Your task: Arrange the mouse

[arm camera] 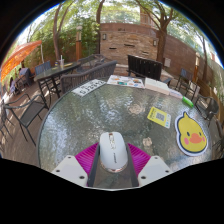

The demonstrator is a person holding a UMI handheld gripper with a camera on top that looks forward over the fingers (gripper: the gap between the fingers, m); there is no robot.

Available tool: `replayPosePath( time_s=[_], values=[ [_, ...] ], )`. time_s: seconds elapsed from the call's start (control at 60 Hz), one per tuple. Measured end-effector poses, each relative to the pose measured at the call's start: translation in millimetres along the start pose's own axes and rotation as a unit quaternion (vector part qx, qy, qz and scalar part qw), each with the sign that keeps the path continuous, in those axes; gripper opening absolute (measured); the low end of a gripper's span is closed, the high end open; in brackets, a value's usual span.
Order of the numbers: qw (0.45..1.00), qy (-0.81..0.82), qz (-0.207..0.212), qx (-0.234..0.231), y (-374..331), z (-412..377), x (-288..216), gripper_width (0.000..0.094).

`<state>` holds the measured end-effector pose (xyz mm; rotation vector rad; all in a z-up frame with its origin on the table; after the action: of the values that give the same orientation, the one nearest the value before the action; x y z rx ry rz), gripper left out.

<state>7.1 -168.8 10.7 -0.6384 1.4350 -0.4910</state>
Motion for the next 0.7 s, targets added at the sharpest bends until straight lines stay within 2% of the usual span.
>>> replayPosePath(
  time_s=[0.167,0.3,0.367,0.433,0.517,0.617,0.7],
  values=[
    [1.000,-0.003,-0.005,-0.015,1,-1,-1,0.0409],
    [1.000,0.001,0.002,-0.020,-4,1,-13,0.0371],
    [0.999,0.001,0.029,-0.029,-19,-4,-39,0.0371],
    [0.997,0.017,0.070,-0.039,-39,-2,-86,0.0370],
    [0.988,0.035,0.142,-0.048,-75,15,-152,0.0371],
    [0.976,0.059,0.209,-0.032,-112,70,-220,0.0370],
    [0.971,0.074,0.227,0.000,-108,139,-242,0.0369]
  ],
)
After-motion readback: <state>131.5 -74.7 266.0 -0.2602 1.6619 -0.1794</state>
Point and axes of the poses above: the point between the fingertips, and its own axes, seen from behind it with the camera up: z to the right, x down, y forward, the way the camera looks, the point moved 4 cm from there along -y, backward, against the way the camera looks, and after that the axes turned 2 degrees about y, right-handed, at the moved point
